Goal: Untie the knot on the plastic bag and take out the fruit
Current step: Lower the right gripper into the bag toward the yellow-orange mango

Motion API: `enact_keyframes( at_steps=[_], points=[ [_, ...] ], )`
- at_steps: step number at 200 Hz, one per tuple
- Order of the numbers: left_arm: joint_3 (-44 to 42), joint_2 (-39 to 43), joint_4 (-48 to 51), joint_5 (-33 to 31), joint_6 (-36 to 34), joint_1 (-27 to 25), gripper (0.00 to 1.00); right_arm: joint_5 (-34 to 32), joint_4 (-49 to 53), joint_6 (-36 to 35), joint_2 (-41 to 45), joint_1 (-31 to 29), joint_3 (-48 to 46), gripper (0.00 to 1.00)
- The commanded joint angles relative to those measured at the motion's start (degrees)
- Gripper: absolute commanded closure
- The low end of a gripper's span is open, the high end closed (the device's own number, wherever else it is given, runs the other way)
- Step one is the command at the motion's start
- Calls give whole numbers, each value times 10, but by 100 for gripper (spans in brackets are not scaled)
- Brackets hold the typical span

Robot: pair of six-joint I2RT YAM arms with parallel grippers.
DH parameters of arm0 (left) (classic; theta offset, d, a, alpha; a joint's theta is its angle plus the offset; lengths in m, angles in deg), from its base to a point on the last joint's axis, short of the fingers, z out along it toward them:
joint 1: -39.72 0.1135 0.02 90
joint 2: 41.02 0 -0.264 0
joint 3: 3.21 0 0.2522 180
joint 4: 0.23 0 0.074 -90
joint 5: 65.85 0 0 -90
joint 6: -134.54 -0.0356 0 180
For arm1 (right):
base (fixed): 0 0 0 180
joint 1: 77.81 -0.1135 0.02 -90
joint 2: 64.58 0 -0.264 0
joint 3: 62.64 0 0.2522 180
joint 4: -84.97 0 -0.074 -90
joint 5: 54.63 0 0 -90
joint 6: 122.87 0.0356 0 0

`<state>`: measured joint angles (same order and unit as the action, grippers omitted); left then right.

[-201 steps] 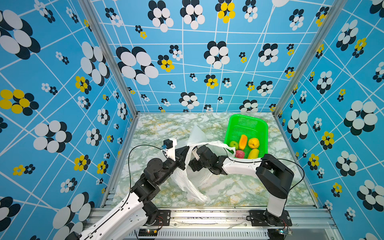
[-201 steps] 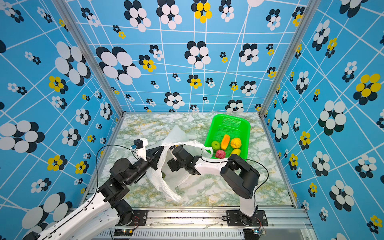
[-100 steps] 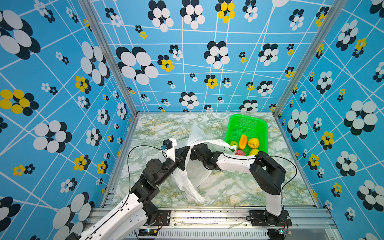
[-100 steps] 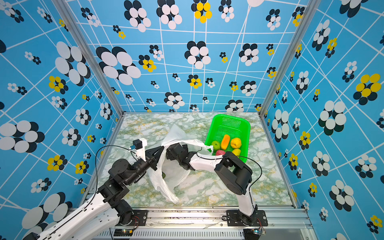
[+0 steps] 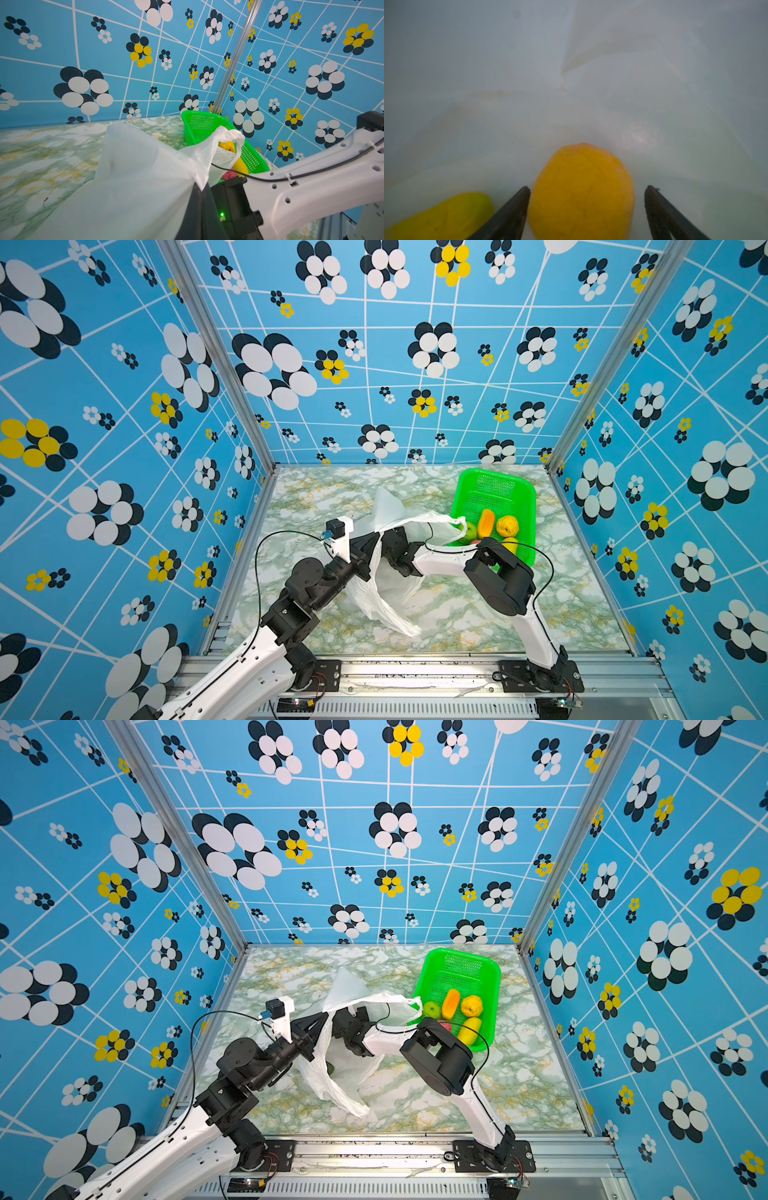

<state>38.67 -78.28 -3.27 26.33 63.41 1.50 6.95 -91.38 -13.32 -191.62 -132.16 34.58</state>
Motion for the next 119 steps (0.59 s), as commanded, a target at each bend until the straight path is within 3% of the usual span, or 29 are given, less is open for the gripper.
enact_keyframes(
  at_steps=[1, 38, 91, 119],
  points=[
    [-4, 12, -13, 5, -1, 1, 100, -28, 13, -50, -16, 2, 34, 17],
    [-5, 15, -11, 1, -1, 1, 100, -18, 22, -58, -35, 15, 48, 18],
    [-5, 11, -10, -1, -4, 1, 100, 44, 39, -73, -24, 25, 55, 47],
    [1, 8, 5, -23, -5, 1, 100, 56, 31, -76, 18, 19, 20, 53]
  ],
)
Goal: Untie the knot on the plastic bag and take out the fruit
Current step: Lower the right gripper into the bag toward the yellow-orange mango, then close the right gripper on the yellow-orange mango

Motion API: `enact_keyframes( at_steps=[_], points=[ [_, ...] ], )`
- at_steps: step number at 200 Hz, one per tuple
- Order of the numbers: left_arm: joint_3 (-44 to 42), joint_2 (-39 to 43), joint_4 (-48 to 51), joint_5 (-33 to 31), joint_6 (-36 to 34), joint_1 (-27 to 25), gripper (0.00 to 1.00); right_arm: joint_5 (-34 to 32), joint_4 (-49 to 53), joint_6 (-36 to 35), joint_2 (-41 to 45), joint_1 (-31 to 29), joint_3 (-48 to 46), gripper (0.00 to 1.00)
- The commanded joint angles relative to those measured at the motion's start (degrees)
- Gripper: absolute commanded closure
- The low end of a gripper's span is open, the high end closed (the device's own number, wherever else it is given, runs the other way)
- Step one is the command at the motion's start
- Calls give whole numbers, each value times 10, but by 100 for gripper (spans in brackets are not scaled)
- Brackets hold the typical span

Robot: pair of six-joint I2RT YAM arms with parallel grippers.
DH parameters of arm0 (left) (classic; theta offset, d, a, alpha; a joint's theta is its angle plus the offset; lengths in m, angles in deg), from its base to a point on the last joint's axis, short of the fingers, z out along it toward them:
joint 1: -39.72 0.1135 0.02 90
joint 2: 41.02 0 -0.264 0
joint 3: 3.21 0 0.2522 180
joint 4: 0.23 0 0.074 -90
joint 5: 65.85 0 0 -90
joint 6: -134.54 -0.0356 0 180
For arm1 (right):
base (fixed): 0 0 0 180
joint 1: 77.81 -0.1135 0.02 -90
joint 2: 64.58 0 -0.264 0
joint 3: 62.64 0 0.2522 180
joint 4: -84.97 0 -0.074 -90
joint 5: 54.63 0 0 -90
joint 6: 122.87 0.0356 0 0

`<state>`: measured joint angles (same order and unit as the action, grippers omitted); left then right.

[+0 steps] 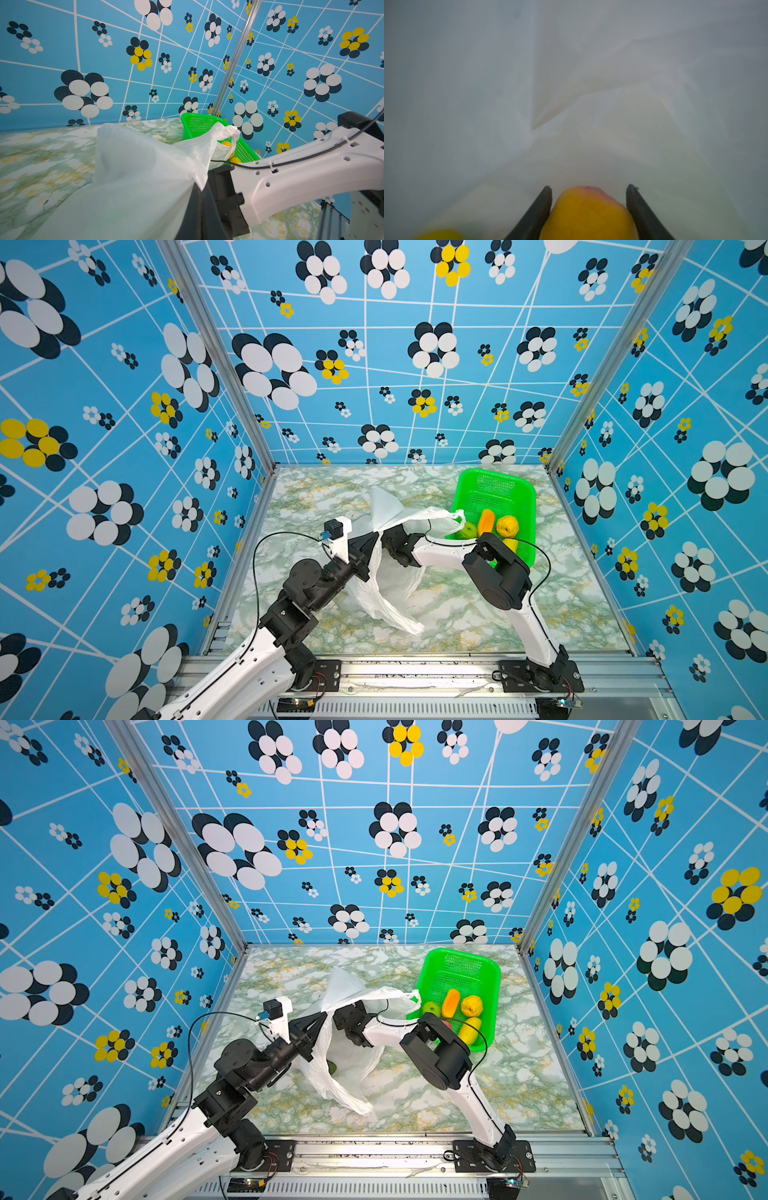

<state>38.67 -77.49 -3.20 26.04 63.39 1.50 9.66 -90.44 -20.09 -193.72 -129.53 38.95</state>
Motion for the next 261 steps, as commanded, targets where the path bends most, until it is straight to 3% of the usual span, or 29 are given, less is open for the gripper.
enact_keyframes(
  at_steps=[1, 61, 92, 169, 230, 261],
  points=[
    [1, 1, 5, -21, -5, 1, 100, 30, 22, -8, 40, -7, -26, 53],
    [7, 1, 43, -88, -8, 1, 100, 58, -33, 31, 184, -40, -158, 58],
    [8, 6, 53, -115, -11, 2, 100, 55, -84, 61, 291, -40, -287, 61],
    [9, -4, 52, -112, -11, 2, 100, 37, -109, 87, 525, -40, -430, 64],
    [10, 5, 55, -111, -9, 2, 100, -33, -124, 19, 629, -39, -474, 64],
    [7, 9, 55, -116, -9, 2, 100, 12, -133, 59, 595, -40, -476, 67]
  ],
)
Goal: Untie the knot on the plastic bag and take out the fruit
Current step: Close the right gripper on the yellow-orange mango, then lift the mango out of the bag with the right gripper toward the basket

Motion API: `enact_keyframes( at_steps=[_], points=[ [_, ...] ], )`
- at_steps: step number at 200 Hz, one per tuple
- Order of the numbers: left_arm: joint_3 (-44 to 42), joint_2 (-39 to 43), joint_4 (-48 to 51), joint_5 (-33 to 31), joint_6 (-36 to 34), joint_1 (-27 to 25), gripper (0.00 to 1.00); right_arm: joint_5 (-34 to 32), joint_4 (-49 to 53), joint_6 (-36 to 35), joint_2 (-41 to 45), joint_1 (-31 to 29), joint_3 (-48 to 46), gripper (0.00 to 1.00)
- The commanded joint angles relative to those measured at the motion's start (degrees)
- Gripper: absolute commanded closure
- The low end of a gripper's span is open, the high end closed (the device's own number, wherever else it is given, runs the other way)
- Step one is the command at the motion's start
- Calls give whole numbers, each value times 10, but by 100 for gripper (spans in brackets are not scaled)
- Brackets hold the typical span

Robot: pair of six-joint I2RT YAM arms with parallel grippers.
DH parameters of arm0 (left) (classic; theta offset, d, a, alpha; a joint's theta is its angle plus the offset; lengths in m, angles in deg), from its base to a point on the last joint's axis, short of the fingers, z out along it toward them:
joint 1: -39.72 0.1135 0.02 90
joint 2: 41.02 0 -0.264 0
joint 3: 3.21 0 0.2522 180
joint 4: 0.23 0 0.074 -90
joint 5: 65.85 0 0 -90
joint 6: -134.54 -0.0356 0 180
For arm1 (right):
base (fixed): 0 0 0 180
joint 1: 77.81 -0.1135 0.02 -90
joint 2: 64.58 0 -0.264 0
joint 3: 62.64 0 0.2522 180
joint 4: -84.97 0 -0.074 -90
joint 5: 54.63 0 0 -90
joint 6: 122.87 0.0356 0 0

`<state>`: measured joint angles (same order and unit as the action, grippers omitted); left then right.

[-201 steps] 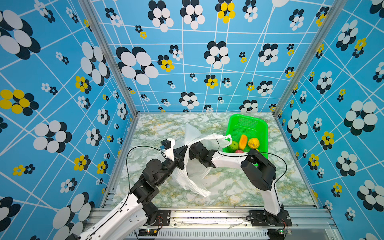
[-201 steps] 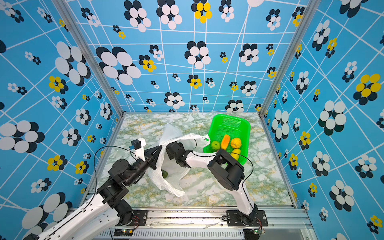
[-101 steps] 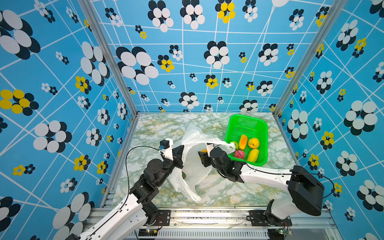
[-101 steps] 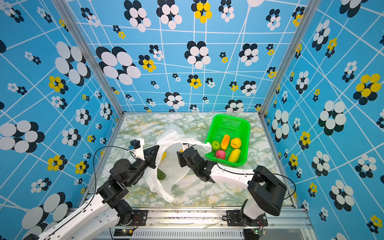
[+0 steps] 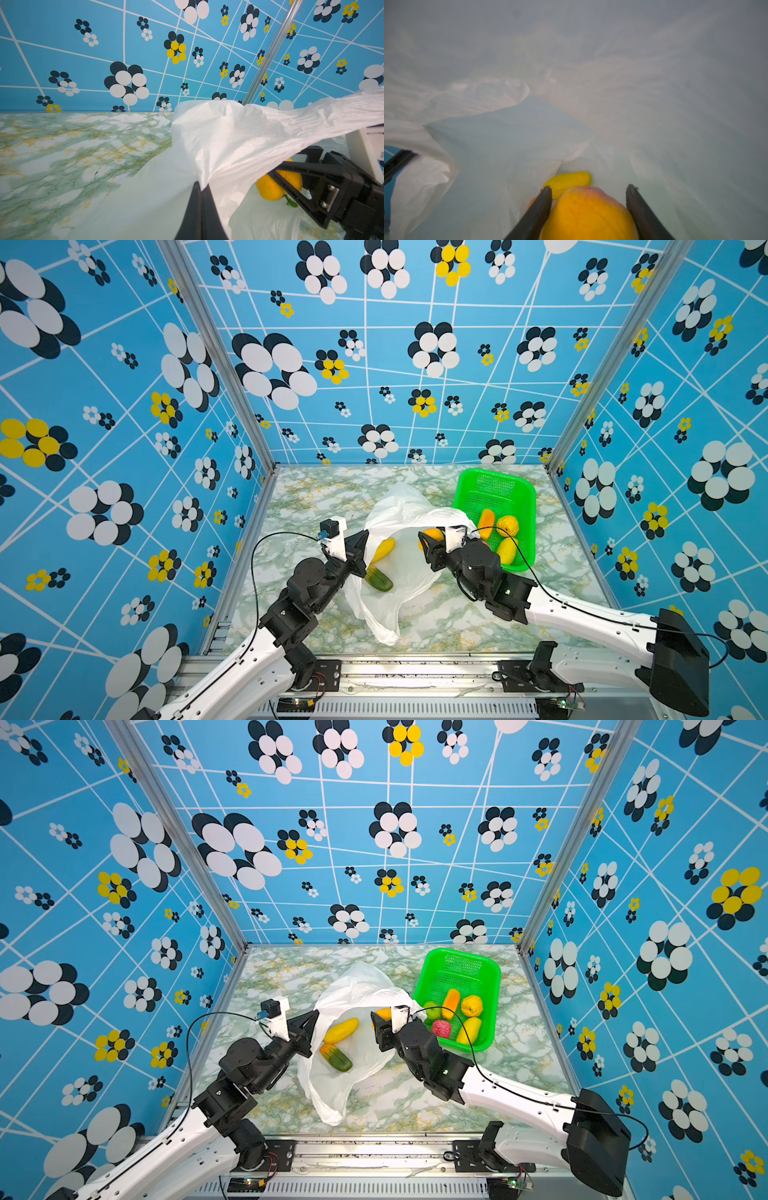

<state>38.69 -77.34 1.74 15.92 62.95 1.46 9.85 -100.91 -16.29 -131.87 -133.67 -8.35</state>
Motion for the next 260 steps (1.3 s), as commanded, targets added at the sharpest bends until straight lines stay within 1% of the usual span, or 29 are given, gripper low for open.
enact_keyframes(
  at_steps=[1, 17, 34, 47, 66, 93, 114, 130, 150, 163, 172, 181, 185, 195, 210, 221, 235, 255, 260],
  points=[
    [7, 8, 5, -14, -5, 3, 100, 12, -28, 23, -27, 1, -2, 67],
    [7, 6, 5, -14, -5, 3, 100, 46, -33, 58, -89, -4, 12, 68],
    [7, 6, 5, -14, -6, 3, 100, 69, -34, 75, -156, -19, 39, 71],
    [8, 7, 6, -14, -5, 4, 100, 77, -39, 69, -184, -37, 54, 73],
    [7, 8, 6, -14, -5, 3, 100, 66, -46, 44, -188, -74, 64, 73],
    [7, 5, 5, -14, -3, 3, 100, 54, -73, 2, -149, -114, 51, 73],
    [8, 5, 6, -14, -3, 3, 100, 35, -91, -28, -87, -121, 27, 72],
    [8, 7, 6, -14, -3, 3, 100, -8, -95, -59, -26, -121, 2, 71],
    [8, 8, 7, -16, -4, 3, 100, -84, -113, -101, 60, -115, -34, 71],
    [8, 7, 6, -15, -4, 3, 100, -117, -99, -112, 123, -90, -52, 72],
    [8, 7, 6, -15, -3, 2, 100, -123, -76, -108, 168, -61, -63, 72],
    [7, 6, 6, -14, -2, 3, 100, -122, -55, -99, 212, -23, -75, 73],
    [7, 6, 5, -14, -2, 3, 100, -137, -46, -95, 229, -4, -81, 73],
    [7, 5, 4, -14, -2, 3, 100, -140, -23, -83, 271, 45, -95, 74],
    [7, 5, 5, -15, -3, 3, 100, -148, 9, -67, 312, 114, -107, 76],
    [7, 5, 4, -15, -3, 3, 100, -156, 36, -33, 329, 160, -112, 76],
    [7, 5, 5, -14, -2, 3, 100, -146, 61, 0, 330, 207, -113, 75],
    [6, 9, 5, -14, -2, 3, 100, -129, 100, 46, 289, 263, -102, 73],
    [7, 9, 5, -14, -2, 3, 100, -97, 109, 59, 273, 280, -97, 73]
  ],
)
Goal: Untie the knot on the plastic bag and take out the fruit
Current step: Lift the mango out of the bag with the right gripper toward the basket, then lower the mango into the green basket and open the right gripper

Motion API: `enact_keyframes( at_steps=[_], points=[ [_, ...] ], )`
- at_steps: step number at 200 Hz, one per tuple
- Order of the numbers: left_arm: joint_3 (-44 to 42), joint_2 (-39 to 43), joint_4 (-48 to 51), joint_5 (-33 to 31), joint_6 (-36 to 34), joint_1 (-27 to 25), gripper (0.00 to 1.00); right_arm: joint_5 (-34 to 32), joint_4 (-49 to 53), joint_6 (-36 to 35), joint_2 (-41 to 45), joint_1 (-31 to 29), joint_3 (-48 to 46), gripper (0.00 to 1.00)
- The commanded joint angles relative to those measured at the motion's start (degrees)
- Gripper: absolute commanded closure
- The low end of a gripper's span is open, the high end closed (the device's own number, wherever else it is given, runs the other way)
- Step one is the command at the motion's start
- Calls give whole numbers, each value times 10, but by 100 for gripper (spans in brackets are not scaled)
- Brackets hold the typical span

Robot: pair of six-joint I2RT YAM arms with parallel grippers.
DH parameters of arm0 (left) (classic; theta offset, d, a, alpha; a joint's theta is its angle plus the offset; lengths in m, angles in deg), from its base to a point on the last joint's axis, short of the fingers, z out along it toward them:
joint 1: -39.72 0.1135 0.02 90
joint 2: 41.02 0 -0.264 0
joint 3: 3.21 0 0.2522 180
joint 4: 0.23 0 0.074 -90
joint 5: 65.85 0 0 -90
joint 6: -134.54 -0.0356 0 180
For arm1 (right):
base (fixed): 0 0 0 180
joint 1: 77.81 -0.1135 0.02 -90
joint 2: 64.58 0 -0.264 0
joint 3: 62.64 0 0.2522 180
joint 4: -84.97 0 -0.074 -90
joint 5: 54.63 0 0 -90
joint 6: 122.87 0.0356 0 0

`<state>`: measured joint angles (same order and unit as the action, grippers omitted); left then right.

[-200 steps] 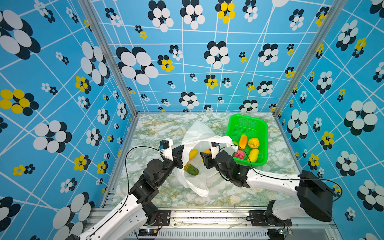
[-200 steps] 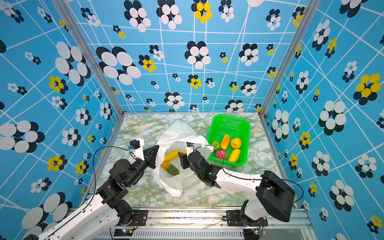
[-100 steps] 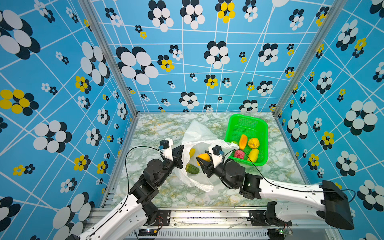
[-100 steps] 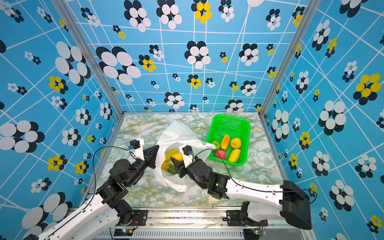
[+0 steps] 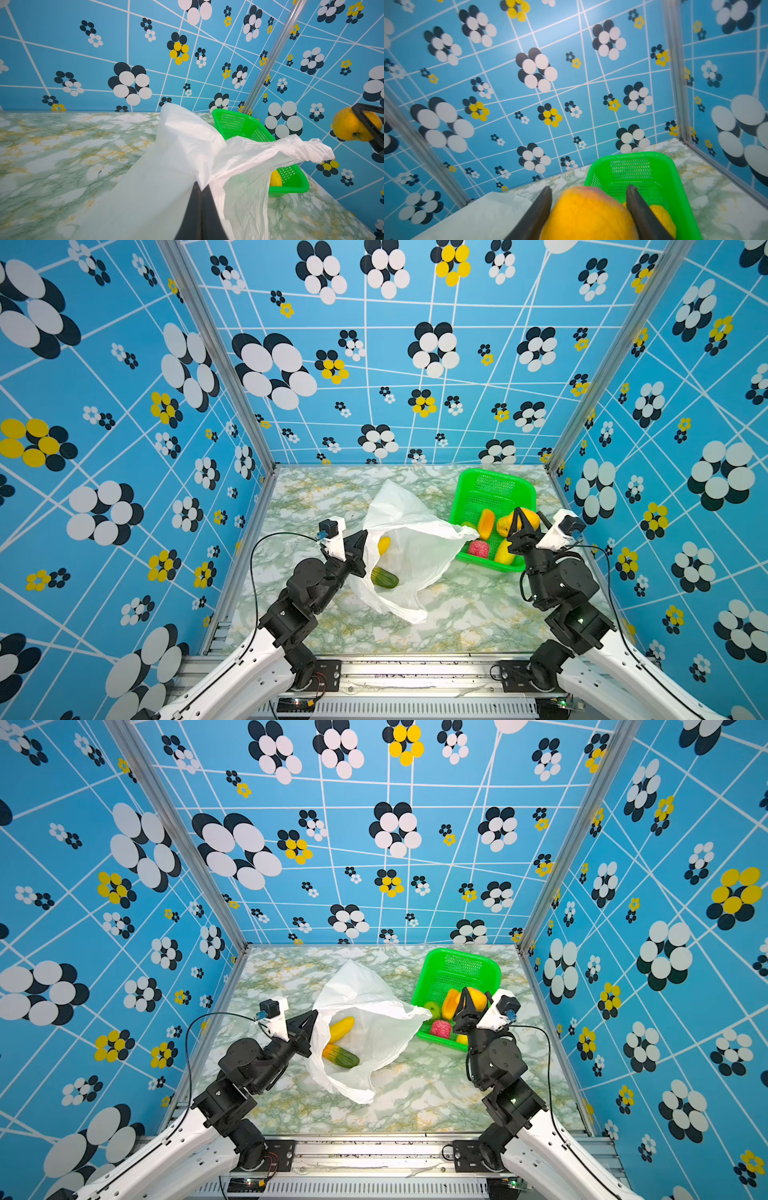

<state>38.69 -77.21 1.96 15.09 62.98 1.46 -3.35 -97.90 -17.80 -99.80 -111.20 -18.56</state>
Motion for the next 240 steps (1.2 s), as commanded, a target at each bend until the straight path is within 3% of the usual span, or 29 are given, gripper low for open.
enact_keyframes(
  at_steps=[1, 26, 46, 73, 112, 146, 183, 209, 240],
  points=[
    [7, 8, 2, -6, -2, 3, 100, 39, 80, 76, -51, 58, 6, 73],
    [6, 10, 3, -5, -1, 3, 100, 143, 131, 124, -162, 131, 54, 78],
    [7, 9, 2, -4, 0, 3, 100, 162, 148, 143, -229, 151, 68, 82],
    [7, 7, 2, -3, 0, 3, 100, 162, 141, 171, -285, 176, 61, 69],
    [7, 7, 2, -4, 0, 3, 100, 238, 131, 203, -359, 206, 73, 70],
    [6, 8, 2, -5, 0, 3, 100, 236, 126, 203, -360, 207, 69, 47],
    [6, 7, 2, -4, 1, 3, 100, 213, 118, 203, -326, 207, 52, 35],
    [6, 8, 2, -3, 1, 3, 100, 209, 118, 203, -321, 207, 50, 21],
    [6, 8, 2, -5, 2, 2, 100, 211, 124, 204, -319, 207, 54, 16]
  ],
)
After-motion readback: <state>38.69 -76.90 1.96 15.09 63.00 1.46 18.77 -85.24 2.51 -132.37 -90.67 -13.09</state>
